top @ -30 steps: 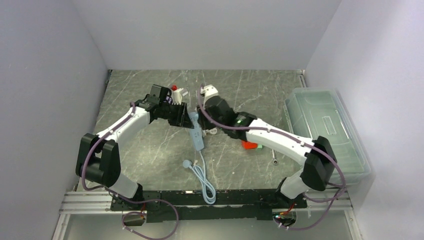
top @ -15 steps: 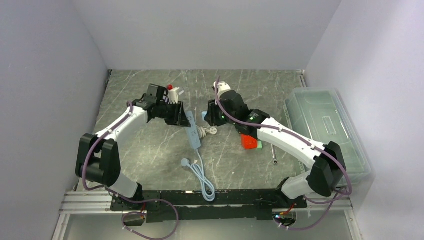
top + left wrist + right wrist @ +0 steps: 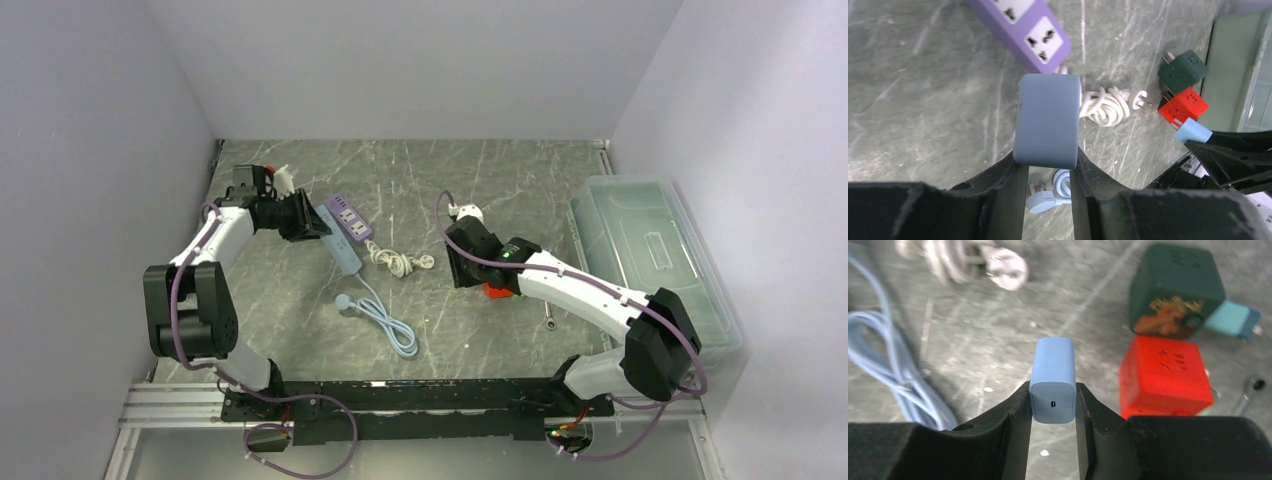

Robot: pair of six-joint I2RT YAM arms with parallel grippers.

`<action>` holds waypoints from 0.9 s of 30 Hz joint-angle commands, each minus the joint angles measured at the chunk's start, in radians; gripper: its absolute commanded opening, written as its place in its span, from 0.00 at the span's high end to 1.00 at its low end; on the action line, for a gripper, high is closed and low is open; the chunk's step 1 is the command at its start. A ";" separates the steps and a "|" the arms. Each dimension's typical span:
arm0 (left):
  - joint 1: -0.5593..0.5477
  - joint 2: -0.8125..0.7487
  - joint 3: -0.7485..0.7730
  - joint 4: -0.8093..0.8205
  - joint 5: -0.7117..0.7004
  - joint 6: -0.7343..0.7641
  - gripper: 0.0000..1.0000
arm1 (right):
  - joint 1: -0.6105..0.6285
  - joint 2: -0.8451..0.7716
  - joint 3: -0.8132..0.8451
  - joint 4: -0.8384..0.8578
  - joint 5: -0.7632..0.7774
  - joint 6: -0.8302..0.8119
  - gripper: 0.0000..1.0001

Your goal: Pull the plug off the socket

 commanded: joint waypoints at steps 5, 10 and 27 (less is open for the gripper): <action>0.084 0.122 0.049 0.001 0.014 -0.032 1.00 | -0.014 0.004 0.005 -0.159 0.207 0.088 0.97; 0.117 0.220 0.071 0.064 0.075 -0.075 1.00 | -0.032 0.032 -0.004 -0.139 0.161 0.079 0.91; 0.154 0.449 0.216 0.062 0.024 -0.045 0.74 | -0.058 0.081 -0.048 -0.083 0.141 0.058 0.58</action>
